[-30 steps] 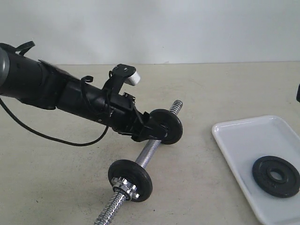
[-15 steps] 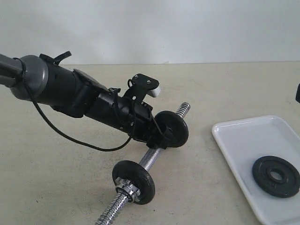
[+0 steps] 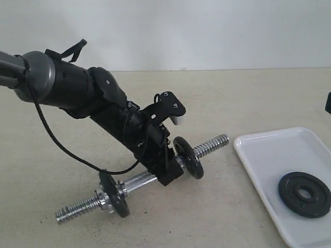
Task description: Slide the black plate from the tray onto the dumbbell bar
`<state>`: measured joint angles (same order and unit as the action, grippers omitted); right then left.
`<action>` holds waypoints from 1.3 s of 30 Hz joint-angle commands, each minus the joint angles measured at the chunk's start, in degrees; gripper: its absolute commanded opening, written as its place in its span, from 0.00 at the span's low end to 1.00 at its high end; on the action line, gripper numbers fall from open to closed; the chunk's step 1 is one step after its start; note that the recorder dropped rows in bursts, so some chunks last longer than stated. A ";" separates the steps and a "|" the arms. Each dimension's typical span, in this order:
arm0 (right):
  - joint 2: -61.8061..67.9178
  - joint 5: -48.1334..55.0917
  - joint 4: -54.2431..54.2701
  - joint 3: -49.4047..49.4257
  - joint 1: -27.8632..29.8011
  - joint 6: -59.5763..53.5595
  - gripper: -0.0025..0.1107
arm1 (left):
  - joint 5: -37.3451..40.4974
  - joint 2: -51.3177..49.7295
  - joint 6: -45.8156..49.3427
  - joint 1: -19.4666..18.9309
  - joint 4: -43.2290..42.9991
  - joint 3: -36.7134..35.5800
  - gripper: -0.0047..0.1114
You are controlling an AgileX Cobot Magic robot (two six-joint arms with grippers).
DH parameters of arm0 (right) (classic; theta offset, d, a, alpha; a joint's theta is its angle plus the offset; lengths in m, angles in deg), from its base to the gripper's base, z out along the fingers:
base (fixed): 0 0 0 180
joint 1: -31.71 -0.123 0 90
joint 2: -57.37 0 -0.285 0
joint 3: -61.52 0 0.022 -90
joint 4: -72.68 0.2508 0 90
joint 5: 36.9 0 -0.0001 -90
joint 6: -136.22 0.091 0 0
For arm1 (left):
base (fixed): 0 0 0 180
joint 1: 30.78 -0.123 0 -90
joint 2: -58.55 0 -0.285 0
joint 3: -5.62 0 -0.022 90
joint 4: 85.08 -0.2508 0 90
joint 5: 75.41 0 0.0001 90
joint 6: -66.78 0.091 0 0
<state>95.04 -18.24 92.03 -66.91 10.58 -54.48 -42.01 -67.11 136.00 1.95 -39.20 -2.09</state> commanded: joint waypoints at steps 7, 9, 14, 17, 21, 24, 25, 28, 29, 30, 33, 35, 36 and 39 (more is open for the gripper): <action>-0.02 2.30 -0.32 -0.15 -0.10 -2.53 0.02 | 6.76 -1.89 -6.75 0.01 -20.78 -1.33 0.12; 0.11 4.41 -0.69 0.05 -0.10 -3.29 0.02 | 6.73 -1.89 -6.92 0.01 -20.66 -1.33 0.12; 1.59 4.82 -1.40 2.60 -0.10 -3.28 0.02 | 6.89 -1.89 -6.91 0.01 -19.97 -1.33 0.12; 5.63 3.93 -2.20 3.50 -0.10 -3.61 0.02 | 7.23 -1.89 -6.91 0.01 -19.37 -1.33 0.12; 13.96 2.16 -2.19 3.66 -0.10 -6.80 0.02 | 7.38 -1.89 -6.91 0.01 -18.85 -1.33 0.12; 20.27 -0.02 -2.19 3.52 -0.10 -9.84 0.02 | 7.38 -1.89 -6.91 0.01 -17.66 -1.33 0.12; 22.07 -0.43 -2.22 3.11 -0.10 -11.33 0.02 | 7.38 -1.89 -6.91 0.01 -17.05 -1.33 0.12; 26.83 -1.02 -4.56 2.01 -0.10 -12.18 0.02 | 7.38 -1.89 -6.91 0.01 -15.69 -1.33 0.12; 27.94 -1.59 -5.29 2.01 -0.10 -12.17 0.02 | 7.38 -1.89 -6.91 0.01 -15.20 -1.33 0.12; 29.71 -1.86 -6.97 2.01 -0.10 -11.77 0.02 | 7.38 -1.89 -6.91 0.01 -15.01 -1.33 0.12; 33.65 -2.56 -11.31 2.01 -0.10 -8.16 0.02 | 7.38 -1.78 -6.91 -0.09 -13.48 -1.33 0.12; 35.63 -2.96 -12.85 2.01 -0.10 -4.93 0.02 | 7.38 -1.78 -6.91 -0.09 -13.17 -1.33 0.12; 37.02 -3.36 -14.06 2.01 -0.10 -3.60 0.03 | 7.38 -1.78 -6.91 -0.09 -13.17 -1.33 0.12; 39.85 -3.36 -18.89 2.01 -0.10 1.03 0.13 | 7.38 -1.78 -6.91 -0.09 -13.17 -1.33 0.12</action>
<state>132.81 -20.82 77.75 -64.53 10.58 -57.72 -36.46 -67.01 129.83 1.84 -51.09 -1.97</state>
